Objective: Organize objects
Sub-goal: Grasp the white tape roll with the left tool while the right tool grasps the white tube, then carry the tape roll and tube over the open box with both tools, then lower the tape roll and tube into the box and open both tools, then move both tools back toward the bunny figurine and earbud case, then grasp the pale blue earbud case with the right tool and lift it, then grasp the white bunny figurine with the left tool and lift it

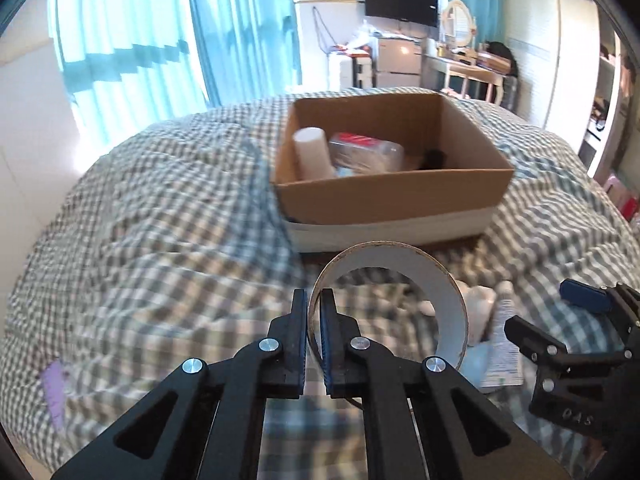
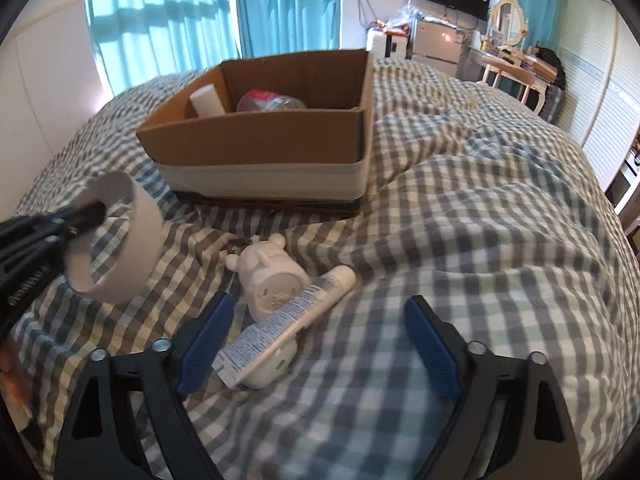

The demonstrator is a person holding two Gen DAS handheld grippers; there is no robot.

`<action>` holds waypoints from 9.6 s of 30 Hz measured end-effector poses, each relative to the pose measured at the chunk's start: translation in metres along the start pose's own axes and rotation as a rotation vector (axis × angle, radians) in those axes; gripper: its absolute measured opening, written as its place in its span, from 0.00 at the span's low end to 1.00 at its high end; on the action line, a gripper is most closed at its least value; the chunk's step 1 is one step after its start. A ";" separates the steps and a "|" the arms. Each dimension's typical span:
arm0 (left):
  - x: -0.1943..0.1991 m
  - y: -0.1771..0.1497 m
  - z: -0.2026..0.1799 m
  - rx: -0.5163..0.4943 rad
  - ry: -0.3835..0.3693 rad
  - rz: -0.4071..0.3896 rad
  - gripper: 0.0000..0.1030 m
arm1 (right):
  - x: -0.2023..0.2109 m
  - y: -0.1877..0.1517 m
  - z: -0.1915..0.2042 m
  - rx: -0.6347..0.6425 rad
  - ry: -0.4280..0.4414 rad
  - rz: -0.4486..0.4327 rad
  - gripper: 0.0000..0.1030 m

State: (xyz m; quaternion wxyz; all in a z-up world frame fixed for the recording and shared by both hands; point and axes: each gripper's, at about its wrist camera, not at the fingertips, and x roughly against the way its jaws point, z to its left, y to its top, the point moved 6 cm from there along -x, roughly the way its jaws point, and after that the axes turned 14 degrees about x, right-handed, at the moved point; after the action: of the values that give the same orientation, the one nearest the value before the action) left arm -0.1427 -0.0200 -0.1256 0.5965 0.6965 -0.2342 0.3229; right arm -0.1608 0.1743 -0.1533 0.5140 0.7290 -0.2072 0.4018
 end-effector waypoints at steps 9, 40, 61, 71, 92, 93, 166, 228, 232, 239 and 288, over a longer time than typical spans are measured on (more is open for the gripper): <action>-0.014 -0.008 0.010 0.020 -0.016 0.035 0.06 | -0.040 -0.004 0.018 0.043 0.048 0.147 0.45; 0.001 -0.020 0.003 0.040 -0.070 0.046 0.06 | 0.027 0.010 0.035 0.110 0.071 -0.020 0.15; 0.043 0.113 -0.015 0.040 -0.091 -0.111 0.06 | 0.111 0.139 0.027 0.216 -0.035 -0.273 0.15; -0.016 0.160 -0.026 0.024 -0.056 -0.086 0.06 | 0.070 0.201 0.002 0.198 -0.013 -0.268 0.15; -0.126 0.148 -0.060 -0.068 -0.111 0.039 0.06 | -0.077 0.212 -0.029 0.193 0.028 -0.087 0.15; -0.125 0.147 -0.061 -0.072 -0.118 0.037 0.06 | -0.081 0.212 -0.029 0.189 0.031 -0.083 0.15; 0.110 0.150 -0.002 0.012 -0.192 -0.292 1.00 | 0.183 0.174 -0.030 0.079 -0.085 -0.404 0.96; -0.017 -0.027 0.034 0.009 -0.027 0.073 1.00 | -0.014 -0.019 0.049 0.168 0.069 0.070 0.57; -0.010 -0.025 0.018 -0.070 -0.012 0.031 1.00 | 0.010 -0.004 0.025 0.107 0.100 -0.010 0.57; -0.015 -0.019 -0.028 -0.136 -0.104 0.058 1.00 | 0.035 0.023 -0.012 0.091 0.017 -0.081 0.57; -0.009 -0.006 -0.041 0.011 -0.202 0.084 0.81 | 0.027 0.009 -0.035 0.023 0.009 -0.099 0.57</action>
State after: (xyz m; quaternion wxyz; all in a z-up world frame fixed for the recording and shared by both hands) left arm -0.1517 0.0206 -0.1325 0.5518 0.7184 -0.3204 0.2769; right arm -0.1644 0.2062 -0.1207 0.5257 0.7423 -0.1640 0.3817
